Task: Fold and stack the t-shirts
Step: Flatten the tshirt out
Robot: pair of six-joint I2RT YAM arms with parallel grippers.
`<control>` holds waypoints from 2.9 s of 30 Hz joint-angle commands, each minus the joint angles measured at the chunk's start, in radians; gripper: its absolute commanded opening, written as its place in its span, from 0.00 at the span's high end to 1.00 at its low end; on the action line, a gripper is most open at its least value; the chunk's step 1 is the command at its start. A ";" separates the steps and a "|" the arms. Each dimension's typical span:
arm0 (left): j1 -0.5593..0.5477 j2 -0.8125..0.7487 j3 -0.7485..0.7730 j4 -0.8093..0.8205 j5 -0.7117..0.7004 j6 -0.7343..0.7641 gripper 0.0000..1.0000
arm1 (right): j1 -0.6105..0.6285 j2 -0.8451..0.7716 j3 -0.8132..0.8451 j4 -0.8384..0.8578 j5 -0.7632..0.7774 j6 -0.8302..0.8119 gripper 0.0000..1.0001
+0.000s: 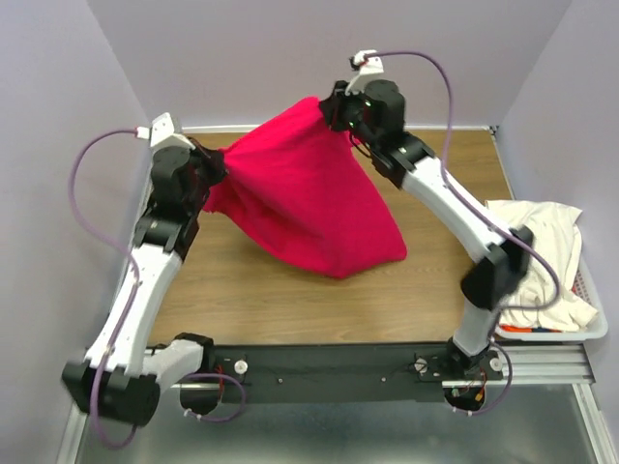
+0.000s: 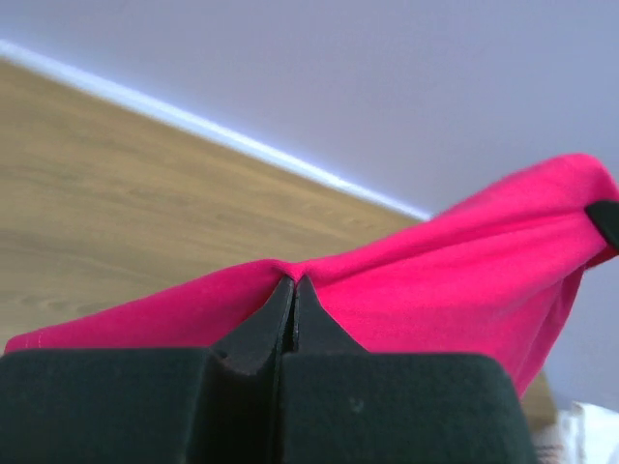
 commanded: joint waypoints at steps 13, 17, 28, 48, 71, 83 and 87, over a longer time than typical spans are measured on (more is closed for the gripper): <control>0.207 0.092 -0.275 0.066 0.089 -0.069 0.24 | -0.065 -0.080 -0.285 -0.272 0.137 0.251 0.11; 0.200 -0.004 -0.454 0.071 0.088 -0.131 0.24 | -0.062 -0.298 -0.745 -0.211 0.150 0.392 0.17; 0.187 -0.125 -0.703 0.054 -0.034 -0.217 0.26 | -0.063 -0.337 -1.042 -0.131 0.196 0.463 0.17; 0.186 0.068 -0.747 0.128 -0.118 -0.279 0.44 | -0.063 -0.211 -1.092 -0.043 0.167 0.495 0.21; 0.184 0.004 -0.287 -0.015 -0.012 -0.101 1.00 | -0.189 -0.450 -0.622 -0.241 0.114 0.334 1.00; 0.126 -0.027 -0.554 0.019 0.020 -0.193 0.58 | -0.191 -0.475 -0.651 -0.273 0.121 0.343 1.00; 0.054 0.073 -0.580 0.059 -0.033 -0.224 0.43 | -0.191 -0.471 -0.673 -0.273 0.132 0.342 1.00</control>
